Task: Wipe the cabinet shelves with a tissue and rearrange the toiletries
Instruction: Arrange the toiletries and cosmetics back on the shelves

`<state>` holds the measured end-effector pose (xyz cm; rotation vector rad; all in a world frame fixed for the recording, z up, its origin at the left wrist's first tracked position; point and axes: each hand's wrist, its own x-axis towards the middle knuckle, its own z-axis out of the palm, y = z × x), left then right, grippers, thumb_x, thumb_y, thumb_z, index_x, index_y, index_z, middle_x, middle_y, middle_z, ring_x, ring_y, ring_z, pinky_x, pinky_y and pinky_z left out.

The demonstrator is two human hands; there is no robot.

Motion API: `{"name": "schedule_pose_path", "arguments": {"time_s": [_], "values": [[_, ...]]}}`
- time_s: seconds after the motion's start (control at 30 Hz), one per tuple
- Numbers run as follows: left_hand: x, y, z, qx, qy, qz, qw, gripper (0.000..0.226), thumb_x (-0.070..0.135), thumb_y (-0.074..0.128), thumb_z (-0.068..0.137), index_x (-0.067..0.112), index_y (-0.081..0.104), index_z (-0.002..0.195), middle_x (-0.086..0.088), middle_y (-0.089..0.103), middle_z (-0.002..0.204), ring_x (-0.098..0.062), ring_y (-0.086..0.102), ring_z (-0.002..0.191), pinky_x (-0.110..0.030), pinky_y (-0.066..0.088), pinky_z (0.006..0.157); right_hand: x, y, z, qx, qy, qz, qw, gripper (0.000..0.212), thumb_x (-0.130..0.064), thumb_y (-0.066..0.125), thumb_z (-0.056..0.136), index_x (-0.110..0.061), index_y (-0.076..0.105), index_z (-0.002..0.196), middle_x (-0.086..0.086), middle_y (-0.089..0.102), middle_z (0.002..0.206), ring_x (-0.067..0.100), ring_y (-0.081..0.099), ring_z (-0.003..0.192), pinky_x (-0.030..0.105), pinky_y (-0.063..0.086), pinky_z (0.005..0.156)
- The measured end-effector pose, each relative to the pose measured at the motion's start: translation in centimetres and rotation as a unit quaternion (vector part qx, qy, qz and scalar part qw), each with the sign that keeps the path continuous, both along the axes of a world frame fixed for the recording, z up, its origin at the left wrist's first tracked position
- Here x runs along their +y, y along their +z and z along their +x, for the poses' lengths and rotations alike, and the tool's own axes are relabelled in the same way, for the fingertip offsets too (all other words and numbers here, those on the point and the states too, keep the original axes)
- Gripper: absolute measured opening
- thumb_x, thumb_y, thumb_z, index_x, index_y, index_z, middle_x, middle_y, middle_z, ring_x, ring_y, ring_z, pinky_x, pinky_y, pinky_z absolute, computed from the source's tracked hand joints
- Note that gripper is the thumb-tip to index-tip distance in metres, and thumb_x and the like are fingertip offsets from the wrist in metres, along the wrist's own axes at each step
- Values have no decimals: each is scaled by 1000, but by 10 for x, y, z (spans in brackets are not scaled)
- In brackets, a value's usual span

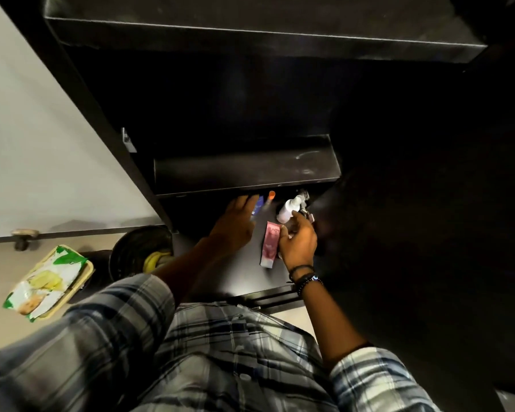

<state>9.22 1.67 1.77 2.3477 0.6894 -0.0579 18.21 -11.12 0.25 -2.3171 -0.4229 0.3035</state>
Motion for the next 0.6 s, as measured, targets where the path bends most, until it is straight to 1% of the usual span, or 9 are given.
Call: {"name": "schedule_pose_path", "arguments": {"time_s": [0.07, 0.2, 0.27, 0.33, 0.37, 0.4, 0.43, 0.5, 0.6], "values": [[1, 2, 18, 15, 6, 19, 1000, 55, 13, 47, 91, 8, 30, 143, -17, 38, 143, -34, 36, 130, -40, 29, 110, -6, -3, 5, 3, 8, -2, 1000, 42, -2, 62, 82, -4, 58, 124, 12, 64, 115, 24, 62, 102, 36, 52, 91], [-1, -1, 33, 62, 6, 41, 997, 50, 17, 44, 93, 11, 31, 142, -17, 43, 138, -35, 40, 125, -41, 32, 105, -17, -8, 8, -23, 31, -14, 999, 40, 2, 57, 79, -9, 62, 117, 9, 65, 104, 26, 62, 95, 40, 53, 86], [-3, 1, 31, 47, 16, 81, 995, 50, 16, 45, 93, 12, 32, 141, -18, 45, 135, -37, 43, 121, -44, 35, 101, -19, -6, 4, -37, 41, -15, 998, 42, 4, 55, 79, -9, 61, 119, 9, 64, 106, 27, 60, 99, 40, 52, 89], [-10, 1, 30, 2, 8, 143, 990, 53, 12, 53, 87, 10, 38, 138, -22, 50, 127, -41, 49, 111, -47, 42, 91, -25, -7, 4, -56, 43, -22, 997, 40, 2, 56, 80, -7, 60, 119, 12, 62, 114, 30, 58, 105, 39, 49, 94], [-15, -1, 28, -18, 0, 163, 986, 55, 9, 58, 83, 8, 41, 135, -24, 52, 122, -42, 53, 105, -47, 45, 85, -29, -9, 3, -63, 44, -29, 997, 38, 2, 57, 81, -7, 60, 118, 14, 61, 117, 32, 56, 107, 39, 47, 95], [-20, -5, 25, -29, -9, 169, 985, 56, 9, 60, 81, 8, 42, 134, -24, 52, 121, -42, 53, 104, -47, 47, 83, -33, -10, 1, -65, 48, -36, 996, 37, 1, 57, 82, -7, 60, 118, 15, 60, 119, 33, 55, 108, 39, 46, 95], [-27, -10, 23, -23, -27, 156, 987, 55, 10, 58, 82, 8, 41, 135, -23, 50, 125, -42, 51, 108, -48, 47, 85, -37, -11, -2, -59, 51, -45, 996, 37, 1, 57, 81, -8, 60, 118, 15, 59, 119, 32, 54, 108, 38, 46, 95], [-40, -22, 18, 13, -61, 100, 993, 54, 14, 53, 87, 9, 37, 138, -19, 39, 141, -38, 44, 121, -47, 43, 95, -45, -15, -8, -47, 61, -72, 994, 41, 0, 59, 81, -10, 58, 120, 13, 56, 117, 30, 53, 106, 38, 45, 93], [-55, -41, 17, 62, -70, 34, 995, 51, 20, 51, 91, 13, 36, 138, -11, 29, 149, -35, 46, 121, -43, 42, 94, -58, -22, -14, -41, 59, -88, 993, 45, 0, 61, 77, -9, 56, 122, 13, 54, 114, 31, 54, 104, 39, 47, 93]]}}
